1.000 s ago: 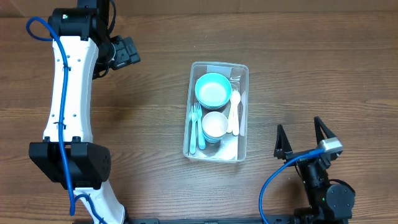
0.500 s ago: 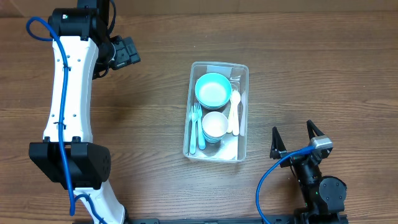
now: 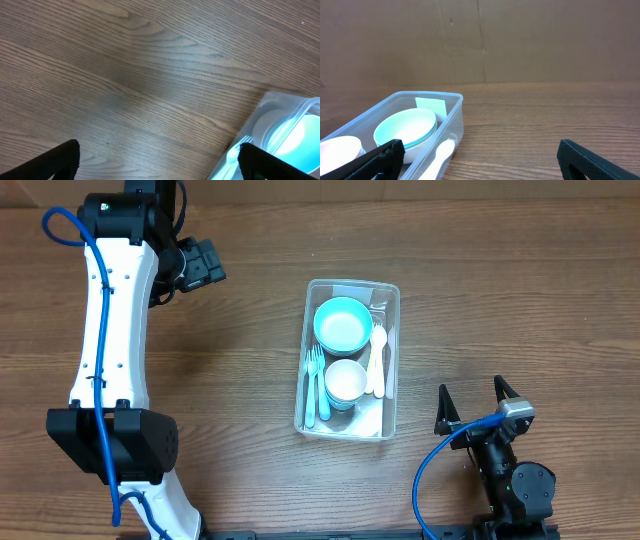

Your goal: Pack container

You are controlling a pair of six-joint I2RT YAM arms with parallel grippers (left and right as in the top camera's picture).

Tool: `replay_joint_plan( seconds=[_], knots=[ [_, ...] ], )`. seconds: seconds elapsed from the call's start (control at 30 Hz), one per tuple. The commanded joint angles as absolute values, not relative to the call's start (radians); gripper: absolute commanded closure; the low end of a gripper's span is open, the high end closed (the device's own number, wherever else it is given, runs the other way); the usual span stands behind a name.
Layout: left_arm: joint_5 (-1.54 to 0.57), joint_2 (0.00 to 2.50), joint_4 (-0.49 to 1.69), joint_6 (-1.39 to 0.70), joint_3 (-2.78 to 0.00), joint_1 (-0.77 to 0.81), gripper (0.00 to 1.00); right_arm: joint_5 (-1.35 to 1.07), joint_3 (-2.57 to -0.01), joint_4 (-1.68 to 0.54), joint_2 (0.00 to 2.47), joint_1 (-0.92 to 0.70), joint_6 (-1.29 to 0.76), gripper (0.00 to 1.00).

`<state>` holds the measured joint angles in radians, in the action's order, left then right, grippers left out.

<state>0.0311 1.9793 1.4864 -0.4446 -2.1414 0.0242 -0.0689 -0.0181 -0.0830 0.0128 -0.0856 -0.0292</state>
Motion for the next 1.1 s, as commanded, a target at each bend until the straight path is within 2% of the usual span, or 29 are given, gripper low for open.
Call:
replay_joint_plan(
  seconds=[0.0,0.53,0.7,1.07],
  knots=[
    [0.033,1.967,1.486,-0.434,-2.161,0.022,0.0,-0.054,-0.008,-0.08,0.003,-0.083,-0.025,0.0],
    [0.033,1.944,1.486,-0.434,-2.161,0.022,0.0,-0.054,-0.008,-0.08,0.003,-0.083,-0.025,0.0],
    [0.033,1.739,1.485,-0.434,-2.161,0.049,0.0,-0.054,-0.008,-0.08,0.003,-0.083,-0.026,0.0],
    [0.06,1.034,1.486,-0.433,-2.161,0.06,0.0,-0.054,-0.008,-0.08,0.003,-0.083,-0.025,0.0]
  ],
)
